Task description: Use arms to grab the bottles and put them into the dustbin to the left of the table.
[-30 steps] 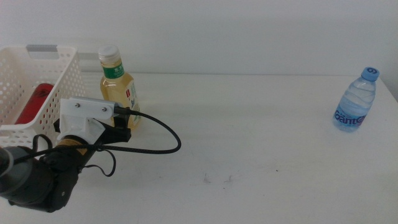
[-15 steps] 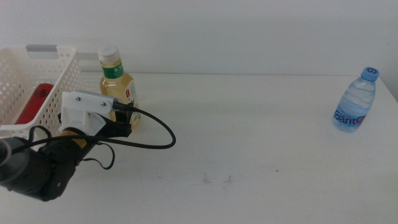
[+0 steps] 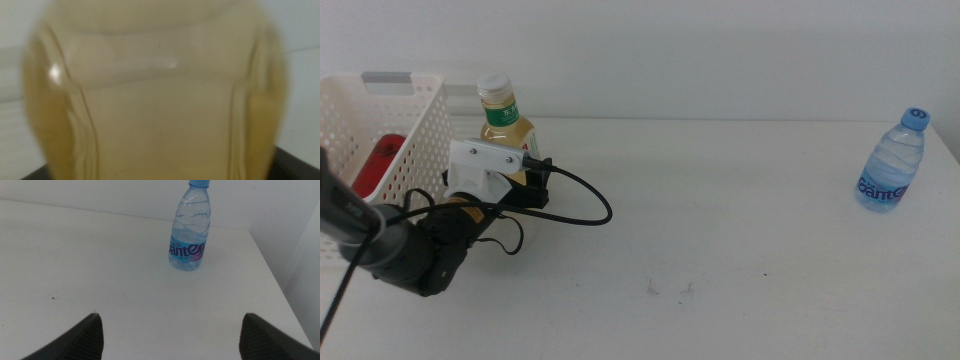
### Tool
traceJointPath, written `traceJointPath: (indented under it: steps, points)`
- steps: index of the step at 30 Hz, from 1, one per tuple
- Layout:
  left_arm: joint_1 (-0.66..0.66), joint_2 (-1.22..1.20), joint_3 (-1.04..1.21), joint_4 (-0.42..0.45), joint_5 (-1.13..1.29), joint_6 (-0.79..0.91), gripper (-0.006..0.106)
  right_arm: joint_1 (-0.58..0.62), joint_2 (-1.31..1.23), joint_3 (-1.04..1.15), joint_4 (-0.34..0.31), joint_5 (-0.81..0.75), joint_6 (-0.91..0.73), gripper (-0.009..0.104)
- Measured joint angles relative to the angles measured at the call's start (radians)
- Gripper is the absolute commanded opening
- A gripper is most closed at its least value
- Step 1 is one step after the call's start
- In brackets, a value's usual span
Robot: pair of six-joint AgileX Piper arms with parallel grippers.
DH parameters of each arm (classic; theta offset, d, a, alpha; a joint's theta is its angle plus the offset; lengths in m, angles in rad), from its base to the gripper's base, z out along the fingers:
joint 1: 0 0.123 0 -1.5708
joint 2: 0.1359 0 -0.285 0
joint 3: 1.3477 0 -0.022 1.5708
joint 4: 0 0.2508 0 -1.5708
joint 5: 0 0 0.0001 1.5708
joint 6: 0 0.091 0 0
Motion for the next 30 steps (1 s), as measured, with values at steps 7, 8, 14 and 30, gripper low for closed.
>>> traceJointPath:
  steps: [7, 8, 14, 30]
  points:
    - [0.000, 0.057, -0.054, 0.034, -0.002, 0.000, 0.081, 0.000, 0.000, 0.000, 0.000, 0.000, 0.000, 0.087]
    - [0.000, 0.057, -0.054, 0.034, -0.002, -0.003, 0.075, 0.000, 0.000, 0.000, 0.000, 0.000, 0.000, 0.087]
    - [0.002, 0.002, -0.005, 0.034, 0.044, -0.016, 0.023, 0.000, 0.000, 0.000, 0.000, 0.000, 0.000, 0.087]
    - [-0.085, -0.775, 0.106, 0.184, 1.067, -0.483, 0.007, 0.000, 0.000, 0.000, 0.000, 0.000, 0.000, 0.087]
